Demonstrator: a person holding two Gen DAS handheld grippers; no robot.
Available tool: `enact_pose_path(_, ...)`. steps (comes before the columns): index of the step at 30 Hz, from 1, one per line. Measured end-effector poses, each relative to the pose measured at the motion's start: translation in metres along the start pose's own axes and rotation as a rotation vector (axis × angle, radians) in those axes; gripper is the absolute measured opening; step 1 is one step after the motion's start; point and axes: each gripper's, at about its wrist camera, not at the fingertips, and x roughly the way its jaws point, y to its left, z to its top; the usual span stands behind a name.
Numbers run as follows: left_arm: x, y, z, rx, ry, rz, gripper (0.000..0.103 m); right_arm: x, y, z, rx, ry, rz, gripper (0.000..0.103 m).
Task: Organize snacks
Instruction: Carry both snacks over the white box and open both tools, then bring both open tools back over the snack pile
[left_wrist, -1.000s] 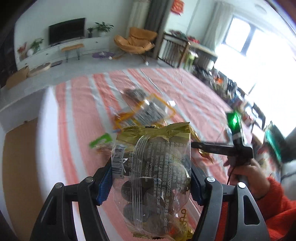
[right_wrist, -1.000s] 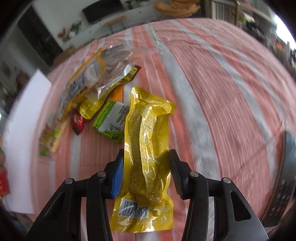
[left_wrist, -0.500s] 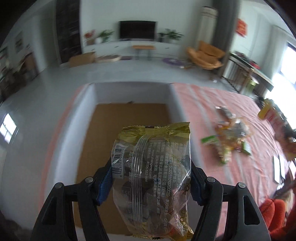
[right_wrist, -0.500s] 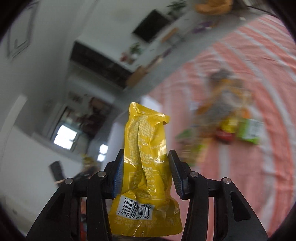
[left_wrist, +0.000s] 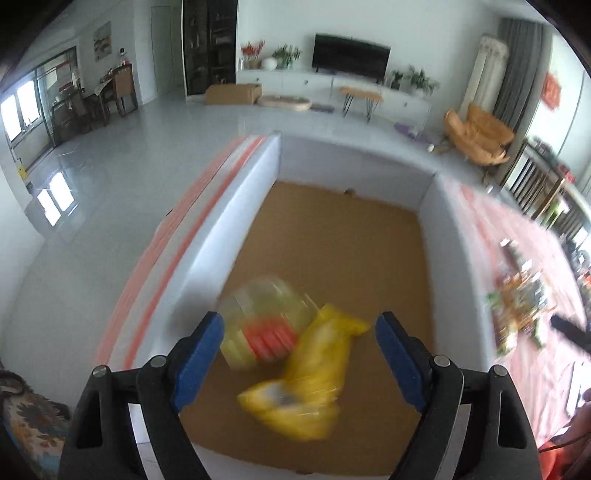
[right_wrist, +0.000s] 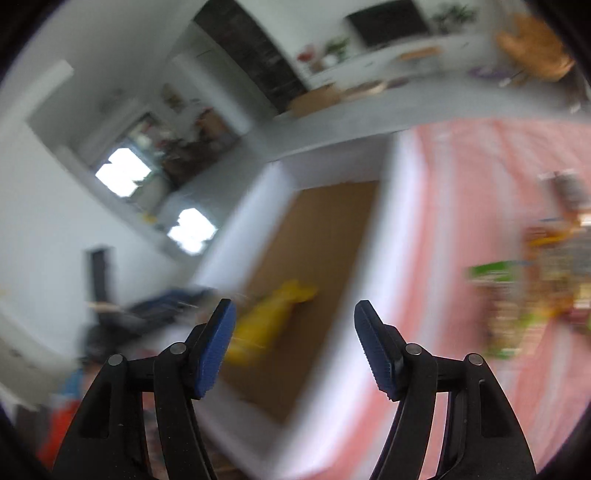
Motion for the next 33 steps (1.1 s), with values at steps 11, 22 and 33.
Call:
enact_pose_path(11, -0.030, -0.238, -0.027, 0.237, -0.072, -0.471, 0.103, -0.067, -0.201, -0.068, 0.124, -0.086, -0.704, 0.074)
enact_pose_path(22, 0.086, -0.350, -0.115, 0.392, 0.055, -0.307, 0.102, -0.071, -0.254, -0.076, 0.140, -0.069, -0.782, 0.074)
enact_pose_path(33, 0.133, -0.329, -0.131, 0.339, 0.065, -0.140, 0.102, -0.055, -0.277, -0.073, 0.138, -0.064, -0.762, 0.079)
